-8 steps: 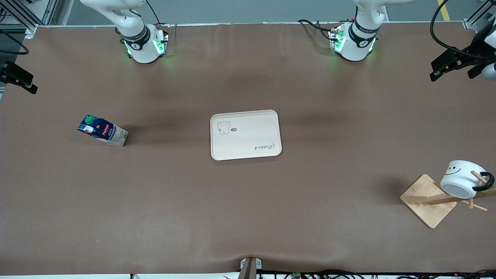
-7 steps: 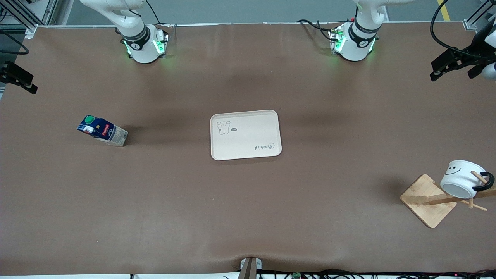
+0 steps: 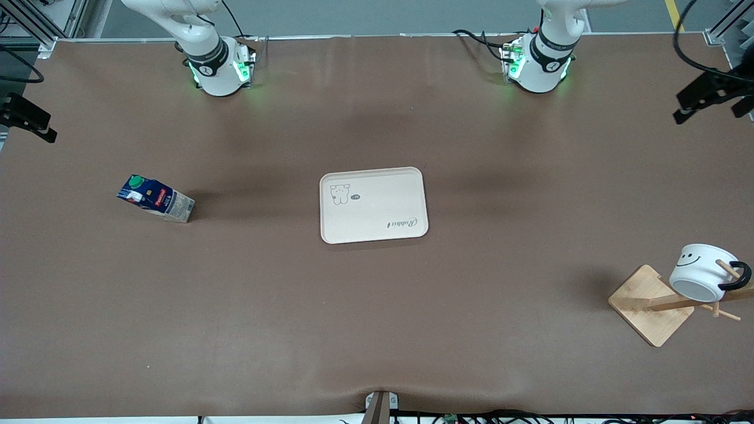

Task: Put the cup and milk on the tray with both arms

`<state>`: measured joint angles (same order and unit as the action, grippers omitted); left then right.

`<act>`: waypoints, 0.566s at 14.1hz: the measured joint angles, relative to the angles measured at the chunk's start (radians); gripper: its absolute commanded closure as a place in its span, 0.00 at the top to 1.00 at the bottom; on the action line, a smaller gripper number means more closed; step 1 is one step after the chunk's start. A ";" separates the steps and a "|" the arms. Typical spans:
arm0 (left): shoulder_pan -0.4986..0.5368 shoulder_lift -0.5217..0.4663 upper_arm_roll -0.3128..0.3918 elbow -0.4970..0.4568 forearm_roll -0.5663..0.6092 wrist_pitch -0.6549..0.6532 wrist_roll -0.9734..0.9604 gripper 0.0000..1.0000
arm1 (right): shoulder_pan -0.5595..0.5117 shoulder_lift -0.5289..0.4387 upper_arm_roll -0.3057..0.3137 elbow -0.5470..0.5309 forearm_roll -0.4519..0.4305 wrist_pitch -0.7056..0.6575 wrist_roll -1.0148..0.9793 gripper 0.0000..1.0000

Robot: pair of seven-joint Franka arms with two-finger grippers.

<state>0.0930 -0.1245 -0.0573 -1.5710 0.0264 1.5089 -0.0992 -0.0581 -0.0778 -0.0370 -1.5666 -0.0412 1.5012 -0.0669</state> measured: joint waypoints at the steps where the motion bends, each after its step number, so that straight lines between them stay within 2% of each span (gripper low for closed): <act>1: 0.030 0.010 0.002 -0.001 0.000 0.019 0.001 1.00 | 0.000 0.000 0.000 0.000 0.000 0.000 0.000 1.00; 4: 0.105 0.060 0.004 -0.014 0.000 0.085 0.004 1.00 | 0.000 0.003 0.000 0.000 0.000 0.000 0.000 1.00; 8: 0.179 0.075 0.004 -0.149 -0.016 0.307 0.004 1.00 | -0.001 0.004 0.000 0.000 0.000 0.000 0.000 1.00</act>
<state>0.2723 -0.0494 -0.0533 -1.7203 0.0100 1.8157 -0.0955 -0.0587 -0.0739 -0.0373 -1.5667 -0.0411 1.5012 -0.0669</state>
